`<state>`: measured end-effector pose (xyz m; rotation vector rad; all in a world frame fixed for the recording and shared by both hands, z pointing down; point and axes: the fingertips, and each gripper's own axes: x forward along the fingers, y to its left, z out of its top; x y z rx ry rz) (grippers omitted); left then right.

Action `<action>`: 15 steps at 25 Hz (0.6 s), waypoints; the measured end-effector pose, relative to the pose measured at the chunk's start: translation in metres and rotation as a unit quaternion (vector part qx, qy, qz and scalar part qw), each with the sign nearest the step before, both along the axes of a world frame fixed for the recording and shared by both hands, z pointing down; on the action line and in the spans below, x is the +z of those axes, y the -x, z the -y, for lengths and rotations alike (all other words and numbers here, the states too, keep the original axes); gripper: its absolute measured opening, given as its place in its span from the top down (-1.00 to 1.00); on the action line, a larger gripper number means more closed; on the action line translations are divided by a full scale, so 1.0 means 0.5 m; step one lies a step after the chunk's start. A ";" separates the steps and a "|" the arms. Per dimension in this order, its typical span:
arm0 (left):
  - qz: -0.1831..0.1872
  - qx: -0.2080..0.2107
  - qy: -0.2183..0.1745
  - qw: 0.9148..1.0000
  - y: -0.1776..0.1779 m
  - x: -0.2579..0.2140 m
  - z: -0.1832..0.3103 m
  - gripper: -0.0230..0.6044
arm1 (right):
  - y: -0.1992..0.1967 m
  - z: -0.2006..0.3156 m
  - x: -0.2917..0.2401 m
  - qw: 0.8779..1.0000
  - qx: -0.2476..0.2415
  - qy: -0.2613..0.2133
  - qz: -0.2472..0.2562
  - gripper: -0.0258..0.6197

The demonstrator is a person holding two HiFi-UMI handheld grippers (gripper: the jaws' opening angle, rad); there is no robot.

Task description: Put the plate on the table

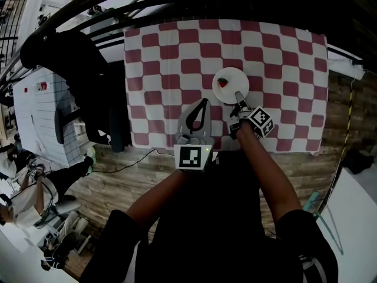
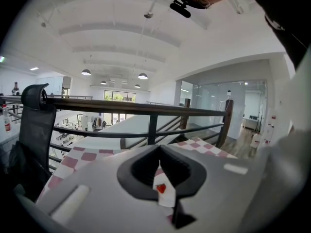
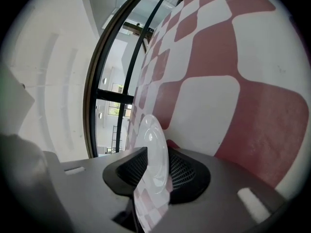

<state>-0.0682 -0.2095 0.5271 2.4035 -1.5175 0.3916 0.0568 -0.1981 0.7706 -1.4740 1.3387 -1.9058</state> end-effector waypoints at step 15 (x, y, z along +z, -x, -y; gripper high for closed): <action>-0.010 0.004 -0.003 1.000 0.007 -0.022 -0.040 0.90 | -0.025 -0.076 -0.045 1.000 0.004 0.015 0.002 0.23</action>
